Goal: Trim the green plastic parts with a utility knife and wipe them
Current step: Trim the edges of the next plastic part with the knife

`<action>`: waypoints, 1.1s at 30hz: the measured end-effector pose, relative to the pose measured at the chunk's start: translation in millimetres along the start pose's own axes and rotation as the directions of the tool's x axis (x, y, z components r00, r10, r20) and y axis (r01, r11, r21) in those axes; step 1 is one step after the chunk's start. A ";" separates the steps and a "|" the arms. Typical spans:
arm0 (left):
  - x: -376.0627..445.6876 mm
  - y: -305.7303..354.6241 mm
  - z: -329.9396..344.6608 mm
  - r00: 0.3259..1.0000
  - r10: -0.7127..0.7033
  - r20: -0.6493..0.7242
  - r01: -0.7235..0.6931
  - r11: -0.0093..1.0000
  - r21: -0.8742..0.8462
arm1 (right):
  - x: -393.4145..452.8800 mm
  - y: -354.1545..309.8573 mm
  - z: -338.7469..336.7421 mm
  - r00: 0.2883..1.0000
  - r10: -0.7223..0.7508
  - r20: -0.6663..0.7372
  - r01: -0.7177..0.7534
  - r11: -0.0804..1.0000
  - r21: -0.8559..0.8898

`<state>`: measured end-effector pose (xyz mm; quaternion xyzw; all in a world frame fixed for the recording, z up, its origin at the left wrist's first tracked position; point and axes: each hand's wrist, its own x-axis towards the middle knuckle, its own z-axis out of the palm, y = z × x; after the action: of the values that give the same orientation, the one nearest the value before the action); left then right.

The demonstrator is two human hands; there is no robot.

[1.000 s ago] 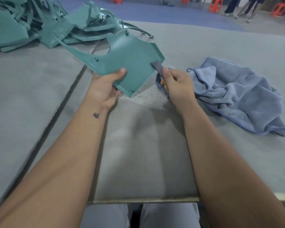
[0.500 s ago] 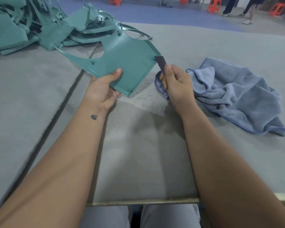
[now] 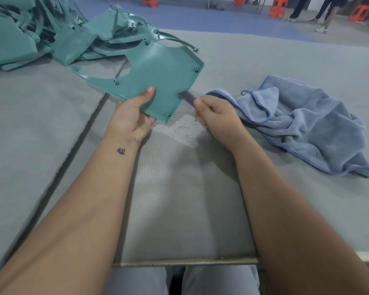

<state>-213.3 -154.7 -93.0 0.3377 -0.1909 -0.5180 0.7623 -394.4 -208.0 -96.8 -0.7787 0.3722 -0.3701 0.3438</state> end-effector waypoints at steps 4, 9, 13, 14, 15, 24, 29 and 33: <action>0.5 -0.3 -0.6 1.000 -0.007 0.009 0.007 1.000 0.015 | 2.4 0.3 -1.7 0.993 0.053 -0.105 -0.037 0.987 0.154; 0.8 -0.7 -0.5 1.000 0.007 0.010 -0.006 1.000 -0.026 | -1.3 1.3 1.5 0.985 -0.023 0.172 0.068 0.964 -0.257; 0.6 -0.9 0.9 1.000 0.020 -0.007 -0.021 0.998 -0.053 | -1.5 -3.6 4.1 0.976 -0.068 0.209 0.142 0.920 -0.365; 0.5 -0.3 1.0 1.000 0.022 -0.017 -0.023 0.997 -0.069 | -2.2 -3.5 4.1 0.976 -0.065 0.208 0.137 0.927 -0.350; 0.5 0.1 0.9 0.999 0.020 -0.028 -0.022 0.996 -0.086 | -2.8 -3.1 3.3 0.979 -0.048 0.200 0.108 0.947 -0.302; -0.1 3.6 8.7 0.981 0.134 -0.142 -0.084 0.947 0.311 | 8.0 -10.6 -6.9 0.903 0.247 -0.352 -0.070 0.892 0.446; -5.7 12.4 12.0 0.998 0.041 -0.040 -0.026 0.945 0.325 | 11.6 -7.7 -12.2 0.864 0.365 -0.347 -0.108 0.807 0.581; -10.8 17.9 10.3 0.996 -0.072 0.047 0.040 0.877 0.479 | 13.7 -5.0 -11.6 0.869 0.390 -0.305 -0.135 0.779 0.612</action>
<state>-212.3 -143.8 -72.4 0.5037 -0.3269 -0.4874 0.6339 -396.4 -220.1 -82.7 -0.4807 0.4152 -0.5682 0.5231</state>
